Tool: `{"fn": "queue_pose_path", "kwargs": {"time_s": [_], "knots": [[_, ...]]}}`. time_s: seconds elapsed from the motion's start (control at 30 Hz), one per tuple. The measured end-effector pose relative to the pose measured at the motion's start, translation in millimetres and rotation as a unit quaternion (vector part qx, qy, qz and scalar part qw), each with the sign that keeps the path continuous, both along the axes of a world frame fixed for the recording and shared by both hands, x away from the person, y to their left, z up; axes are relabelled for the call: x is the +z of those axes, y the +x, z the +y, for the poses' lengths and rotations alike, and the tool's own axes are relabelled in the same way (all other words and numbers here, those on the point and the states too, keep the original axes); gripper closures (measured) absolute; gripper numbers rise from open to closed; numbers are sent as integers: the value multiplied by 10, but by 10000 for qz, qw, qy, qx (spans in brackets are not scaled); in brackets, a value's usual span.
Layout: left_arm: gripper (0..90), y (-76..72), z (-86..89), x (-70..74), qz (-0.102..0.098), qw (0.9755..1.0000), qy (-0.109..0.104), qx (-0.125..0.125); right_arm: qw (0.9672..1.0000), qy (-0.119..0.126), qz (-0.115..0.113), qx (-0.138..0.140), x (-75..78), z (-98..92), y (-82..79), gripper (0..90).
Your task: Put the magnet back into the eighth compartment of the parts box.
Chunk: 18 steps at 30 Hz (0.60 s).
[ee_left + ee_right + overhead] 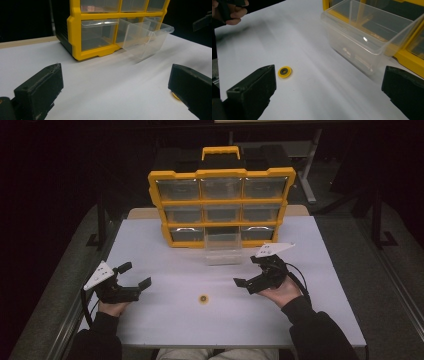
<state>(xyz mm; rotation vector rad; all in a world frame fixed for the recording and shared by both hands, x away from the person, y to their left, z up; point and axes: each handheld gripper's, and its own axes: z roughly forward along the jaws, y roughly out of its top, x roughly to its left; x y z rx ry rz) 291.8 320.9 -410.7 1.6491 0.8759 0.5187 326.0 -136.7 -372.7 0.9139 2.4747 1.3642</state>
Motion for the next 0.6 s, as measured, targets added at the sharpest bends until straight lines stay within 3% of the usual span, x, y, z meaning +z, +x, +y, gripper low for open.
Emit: {"fn": "queue_pose_path", "kwargs": {"time_s": [0.6], "knots": [[0, 1, -1, 3, -10, 10000, -19, 6, 9979, -230, 164, 588, -44, 425, 57, 0]]}}
